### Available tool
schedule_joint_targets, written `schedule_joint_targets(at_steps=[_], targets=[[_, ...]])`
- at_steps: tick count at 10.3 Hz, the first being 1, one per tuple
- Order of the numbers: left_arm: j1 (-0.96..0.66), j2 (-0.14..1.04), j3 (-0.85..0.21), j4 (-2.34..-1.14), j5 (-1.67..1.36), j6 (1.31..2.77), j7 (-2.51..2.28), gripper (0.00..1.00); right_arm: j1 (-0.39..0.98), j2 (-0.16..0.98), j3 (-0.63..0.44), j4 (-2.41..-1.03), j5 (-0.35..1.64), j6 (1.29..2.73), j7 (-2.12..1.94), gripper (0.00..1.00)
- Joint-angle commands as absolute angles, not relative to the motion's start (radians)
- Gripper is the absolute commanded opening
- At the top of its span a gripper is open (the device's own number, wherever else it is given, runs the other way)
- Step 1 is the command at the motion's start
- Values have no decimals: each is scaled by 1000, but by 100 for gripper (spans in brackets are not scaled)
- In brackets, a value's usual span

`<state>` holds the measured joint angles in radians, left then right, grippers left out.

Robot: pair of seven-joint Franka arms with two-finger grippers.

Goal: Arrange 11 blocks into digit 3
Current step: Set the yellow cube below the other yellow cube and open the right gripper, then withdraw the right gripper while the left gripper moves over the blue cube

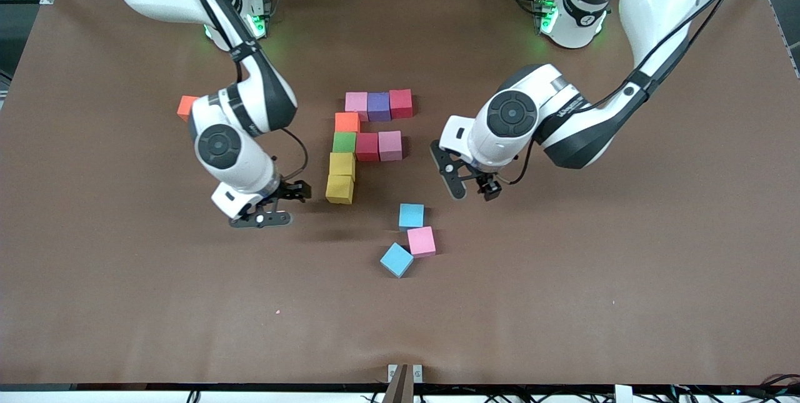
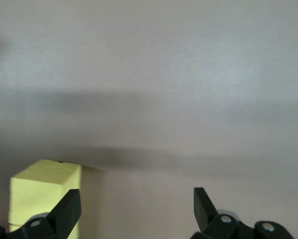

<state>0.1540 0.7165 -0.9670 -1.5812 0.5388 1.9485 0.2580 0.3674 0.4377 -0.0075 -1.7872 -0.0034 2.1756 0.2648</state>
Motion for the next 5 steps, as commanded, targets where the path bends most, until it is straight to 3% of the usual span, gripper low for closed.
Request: schedule_joint_targets(at_steps=[1, 3, 5], targets=[[14, 724, -844, -1511, 517, 2031, 273, 100, 357, 394, -63, -1807, -6, 2114, 123, 100], [-69, 726, -761, -1482, 508, 2088, 272, 100, 351, 388, -95, -1809, -2, 2067, 60, 100], [-64, 726, -755, -1480, 508, 2124, 268, 100, 338, 382, -101, -1809, -2, 2046, 54, 100]])
